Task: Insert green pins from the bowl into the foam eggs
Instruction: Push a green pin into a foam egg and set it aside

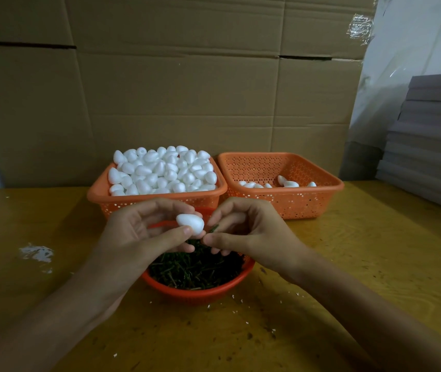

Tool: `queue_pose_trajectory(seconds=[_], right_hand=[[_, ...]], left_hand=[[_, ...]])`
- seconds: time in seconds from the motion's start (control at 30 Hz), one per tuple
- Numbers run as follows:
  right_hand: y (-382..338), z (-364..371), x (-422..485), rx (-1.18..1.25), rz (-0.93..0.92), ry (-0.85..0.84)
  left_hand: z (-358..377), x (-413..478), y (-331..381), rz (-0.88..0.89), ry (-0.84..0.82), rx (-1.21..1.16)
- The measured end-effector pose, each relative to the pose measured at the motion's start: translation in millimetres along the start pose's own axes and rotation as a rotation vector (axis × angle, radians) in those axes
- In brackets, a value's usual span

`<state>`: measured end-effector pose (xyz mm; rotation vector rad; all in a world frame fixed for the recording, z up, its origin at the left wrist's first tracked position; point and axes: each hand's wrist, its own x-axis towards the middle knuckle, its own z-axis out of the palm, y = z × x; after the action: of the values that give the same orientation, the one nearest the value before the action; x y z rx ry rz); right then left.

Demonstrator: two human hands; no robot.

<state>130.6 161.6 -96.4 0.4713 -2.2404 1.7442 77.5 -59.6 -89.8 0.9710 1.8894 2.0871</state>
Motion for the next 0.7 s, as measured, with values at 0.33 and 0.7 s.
queue_pose_trajectory(seconds=[0.33,0.7], right_hand=[[-0.1,-0.3,0.1,0.000,-0.003,-0.023],[-0.6,-1.6,0.0,0.000,0.015,-0.040]], left_hand=[[-0.7,-0.4,-0.9,0.008,0.005,-0.012],[-0.3,-0.7,-0.5,0.010,0.019,-0.037]])
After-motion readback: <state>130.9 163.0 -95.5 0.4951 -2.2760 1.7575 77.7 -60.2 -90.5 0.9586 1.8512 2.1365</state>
